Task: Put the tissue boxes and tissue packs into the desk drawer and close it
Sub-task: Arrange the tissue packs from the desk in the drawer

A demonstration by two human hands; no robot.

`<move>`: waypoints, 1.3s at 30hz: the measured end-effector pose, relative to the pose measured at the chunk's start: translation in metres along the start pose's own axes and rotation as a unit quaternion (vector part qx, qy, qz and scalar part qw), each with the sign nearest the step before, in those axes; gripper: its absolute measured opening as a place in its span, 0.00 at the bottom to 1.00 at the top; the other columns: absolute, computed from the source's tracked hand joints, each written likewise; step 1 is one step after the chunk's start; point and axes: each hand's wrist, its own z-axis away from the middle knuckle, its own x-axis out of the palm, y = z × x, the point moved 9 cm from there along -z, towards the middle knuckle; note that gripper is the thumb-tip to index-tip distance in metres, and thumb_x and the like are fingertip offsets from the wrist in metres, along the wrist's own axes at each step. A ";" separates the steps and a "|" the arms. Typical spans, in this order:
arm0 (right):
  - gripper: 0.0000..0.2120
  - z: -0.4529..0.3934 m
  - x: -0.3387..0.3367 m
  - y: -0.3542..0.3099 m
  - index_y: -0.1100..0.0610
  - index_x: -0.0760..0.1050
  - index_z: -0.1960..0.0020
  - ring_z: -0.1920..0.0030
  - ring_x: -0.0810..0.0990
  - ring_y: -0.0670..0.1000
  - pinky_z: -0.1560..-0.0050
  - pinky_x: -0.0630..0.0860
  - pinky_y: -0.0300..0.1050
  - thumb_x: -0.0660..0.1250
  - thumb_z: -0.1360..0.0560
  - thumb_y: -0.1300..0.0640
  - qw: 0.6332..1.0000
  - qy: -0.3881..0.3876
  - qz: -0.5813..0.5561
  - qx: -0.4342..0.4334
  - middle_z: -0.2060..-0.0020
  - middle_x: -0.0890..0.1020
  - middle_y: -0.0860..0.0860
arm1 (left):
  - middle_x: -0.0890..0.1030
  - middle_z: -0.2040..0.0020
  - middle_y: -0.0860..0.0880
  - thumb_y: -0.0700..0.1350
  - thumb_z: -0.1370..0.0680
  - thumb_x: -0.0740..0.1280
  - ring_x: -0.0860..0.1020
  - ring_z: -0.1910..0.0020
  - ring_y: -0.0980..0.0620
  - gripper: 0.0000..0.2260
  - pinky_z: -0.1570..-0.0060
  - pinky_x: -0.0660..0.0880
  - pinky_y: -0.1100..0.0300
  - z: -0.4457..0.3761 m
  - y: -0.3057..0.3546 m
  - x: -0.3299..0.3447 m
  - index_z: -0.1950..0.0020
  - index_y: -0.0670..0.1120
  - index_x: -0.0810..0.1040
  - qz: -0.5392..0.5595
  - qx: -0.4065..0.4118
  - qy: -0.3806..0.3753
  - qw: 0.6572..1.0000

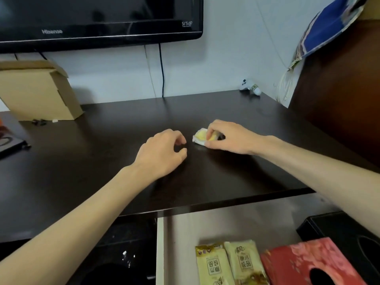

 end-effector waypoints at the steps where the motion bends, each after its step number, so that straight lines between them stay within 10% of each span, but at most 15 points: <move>1: 0.15 0.021 -0.003 -0.007 0.43 0.76 0.51 0.48 0.78 0.44 0.51 0.73 0.47 0.68 0.26 0.33 1.000 -0.005 -0.006 -0.017 0.48 0.78 0.41 | 0.78 0.49 0.56 0.53 0.25 0.68 0.78 0.53 0.54 0.10 0.54 0.73 0.55 0.003 0.008 0.003 0.44 0.55 0.78 0.009 0.015 -0.009 1.000; 8: 0.11 0.136 -0.018 -0.043 0.47 0.77 0.56 0.48 0.82 0.51 0.46 0.78 0.58 0.78 0.29 0.47 0.992 0.030 -0.111 -0.058 0.49 0.81 0.46 | 0.78 0.54 0.58 0.51 0.24 0.69 0.77 0.57 0.57 0.04 0.55 0.76 0.50 0.087 0.069 0.010 0.50 0.56 0.80 0.086 0.114 -0.037 0.989; 12: 0.11 0.189 -0.017 -0.069 0.50 0.78 0.54 0.45 0.82 0.53 0.44 0.79 0.44 0.80 0.30 0.51 0.978 0.035 -0.189 -0.076 0.49 0.80 0.47 | 0.77 0.53 0.57 0.49 0.24 0.68 0.76 0.55 0.57 0.03 0.58 0.76 0.52 0.162 0.089 0.024 0.52 0.54 0.80 0.058 0.185 -0.063 0.979; 18: 0.12 0.233 0.025 -0.098 0.45 0.76 0.56 0.50 0.79 0.47 0.51 0.77 0.46 0.78 0.30 0.42 0.994 -0.040 -0.066 -0.076 0.48 0.75 0.41 | 0.71 0.37 0.59 0.59 0.23 0.65 0.70 0.39 0.58 0.19 0.48 0.73 0.60 0.200 0.074 0.070 0.33 0.56 0.74 -0.030 0.168 -0.147 0.974; 27: 0.31 0.236 0.060 -0.075 0.40 0.72 0.33 0.41 0.75 0.40 0.43 0.76 0.44 0.75 0.33 0.33 0.988 -0.155 0.007 0.004 0.39 0.73 0.34 | 0.70 0.36 0.58 0.59 0.23 0.65 0.69 0.39 0.58 0.19 0.50 0.72 0.62 0.202 0.070 0.078 0.33 0.56 0.74 -0.032 0.162 -0.164 0.973; 34: 0.36 0.234 0.065 -0.067 0.42 0.69 0.28 0.38 0.75 0.39 0.43 0.73 0.33 0.77 0.34 0.48 0.983 -0.179 -0.022 0.033 0.38 0.75 0.35 | 0.70 0.35 0.58 0.59 0.23 0.65 0.69 0.38 0.57 0.20 0.46 0.76 0.57 0.205 0.071 0.077 0.33 0.55 0.74 -0.032 0.157 -0.153 0.975; 39: 0.35 0.231 0.064 -0.076 0.41 0.69 0.26 0.35 0.72 0.37 0.39 0.72 0.38 0.73 0.30 0.34 0.986 -0.162 -0.043 0.022 0.34 0.74 0.34 | 0.71 0.35 0.58 0.59 0.23 0.64 0.70 0.39 0.58 0.20 0.53 0.72 0.63 0.205 0.073 0.078 0.33 0.55 0.74 -0.036 0.156 -0.145 0.976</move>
